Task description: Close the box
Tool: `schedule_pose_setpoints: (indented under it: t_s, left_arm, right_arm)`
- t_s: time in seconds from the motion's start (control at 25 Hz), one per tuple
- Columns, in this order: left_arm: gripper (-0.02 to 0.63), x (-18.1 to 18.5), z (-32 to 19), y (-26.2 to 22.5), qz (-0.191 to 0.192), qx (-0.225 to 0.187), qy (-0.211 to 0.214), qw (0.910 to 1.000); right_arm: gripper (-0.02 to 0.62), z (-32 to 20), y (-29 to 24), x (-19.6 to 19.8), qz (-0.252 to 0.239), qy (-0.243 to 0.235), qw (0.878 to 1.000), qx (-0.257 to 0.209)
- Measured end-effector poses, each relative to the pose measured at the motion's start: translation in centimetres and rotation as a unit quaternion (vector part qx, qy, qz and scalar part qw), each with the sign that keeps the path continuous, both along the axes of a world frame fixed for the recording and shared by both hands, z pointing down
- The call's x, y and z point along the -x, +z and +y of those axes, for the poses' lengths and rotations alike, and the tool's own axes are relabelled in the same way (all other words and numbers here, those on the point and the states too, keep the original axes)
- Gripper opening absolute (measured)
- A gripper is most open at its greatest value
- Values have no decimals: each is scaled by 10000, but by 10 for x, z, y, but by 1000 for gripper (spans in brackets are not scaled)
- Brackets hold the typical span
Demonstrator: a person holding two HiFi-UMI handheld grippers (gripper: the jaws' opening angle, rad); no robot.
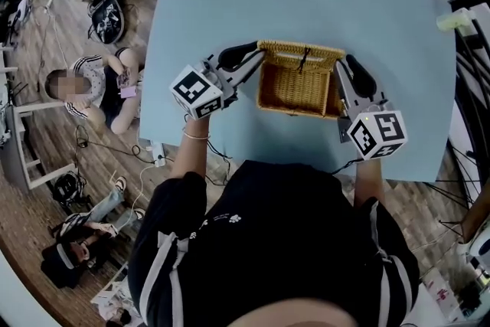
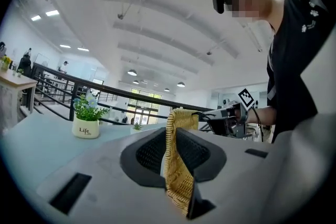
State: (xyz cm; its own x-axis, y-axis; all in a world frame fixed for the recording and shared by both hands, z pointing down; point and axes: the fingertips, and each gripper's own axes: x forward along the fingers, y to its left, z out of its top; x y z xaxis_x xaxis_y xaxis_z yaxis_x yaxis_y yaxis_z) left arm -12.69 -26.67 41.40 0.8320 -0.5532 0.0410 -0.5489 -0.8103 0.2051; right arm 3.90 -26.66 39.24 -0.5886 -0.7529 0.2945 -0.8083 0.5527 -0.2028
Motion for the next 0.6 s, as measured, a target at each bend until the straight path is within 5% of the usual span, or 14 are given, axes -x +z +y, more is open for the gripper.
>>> schedule_pose_setpoints:
  t_s: [0.6]
  left_arm:
    - [64,-3,39,5,-296,-84,-669,9973]
  right_arm:
    - [103,40,2,-2,39,-352,9994,9]
